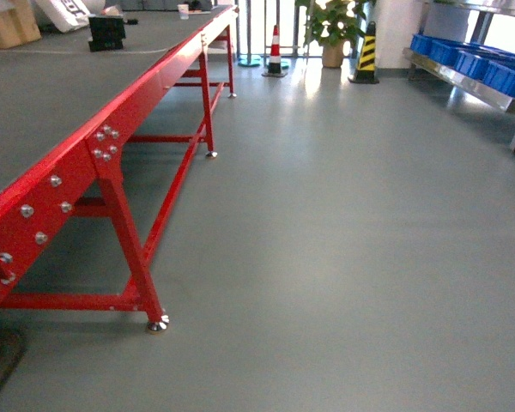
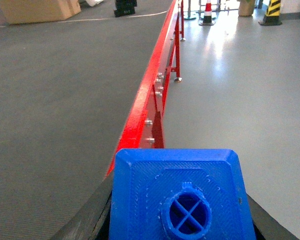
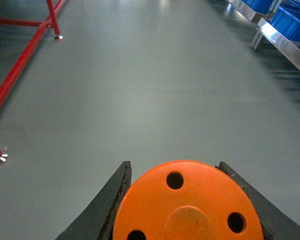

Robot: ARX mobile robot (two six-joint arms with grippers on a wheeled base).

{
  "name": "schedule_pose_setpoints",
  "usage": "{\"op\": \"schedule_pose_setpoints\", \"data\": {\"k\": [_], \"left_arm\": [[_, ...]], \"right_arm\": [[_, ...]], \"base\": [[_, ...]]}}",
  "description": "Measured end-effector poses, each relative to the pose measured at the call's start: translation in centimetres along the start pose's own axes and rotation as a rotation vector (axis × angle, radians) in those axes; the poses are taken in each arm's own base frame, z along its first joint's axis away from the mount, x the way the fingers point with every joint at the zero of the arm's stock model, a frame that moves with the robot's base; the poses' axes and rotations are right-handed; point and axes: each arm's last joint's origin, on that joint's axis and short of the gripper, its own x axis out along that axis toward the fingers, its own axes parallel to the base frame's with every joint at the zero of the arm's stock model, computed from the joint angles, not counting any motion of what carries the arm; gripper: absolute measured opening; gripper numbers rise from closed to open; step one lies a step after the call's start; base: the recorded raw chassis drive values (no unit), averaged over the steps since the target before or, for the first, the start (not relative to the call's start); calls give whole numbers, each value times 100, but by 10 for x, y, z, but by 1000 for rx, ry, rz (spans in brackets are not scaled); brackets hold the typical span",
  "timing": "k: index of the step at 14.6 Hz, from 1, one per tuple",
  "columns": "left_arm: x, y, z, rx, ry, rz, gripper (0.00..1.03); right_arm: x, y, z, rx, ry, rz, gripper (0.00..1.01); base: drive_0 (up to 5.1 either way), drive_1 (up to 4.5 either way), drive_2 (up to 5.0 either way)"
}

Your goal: Sort blue parts and orange caps into right shelf containers

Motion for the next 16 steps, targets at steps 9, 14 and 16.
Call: {"op": "schedule_pose_setpoints", "data": {"k": [9, 14, 16], "left_arm": [[0, -1, 0, 0, -1, -3, 45], [0, -1, 0, 0, 0, -4, 45], [0, -1, 0, 0, -4, -3, 45]], "right_arm": [[0, 0, 0, 0, 0, 0, 44], [0, 0, 0, 0, 2, 0, 44], [0, 0, 0, 0, -2, 0, 44]], "base": [[504, -237, -237], [507, -234, -234], [506, -235, -235]]}}
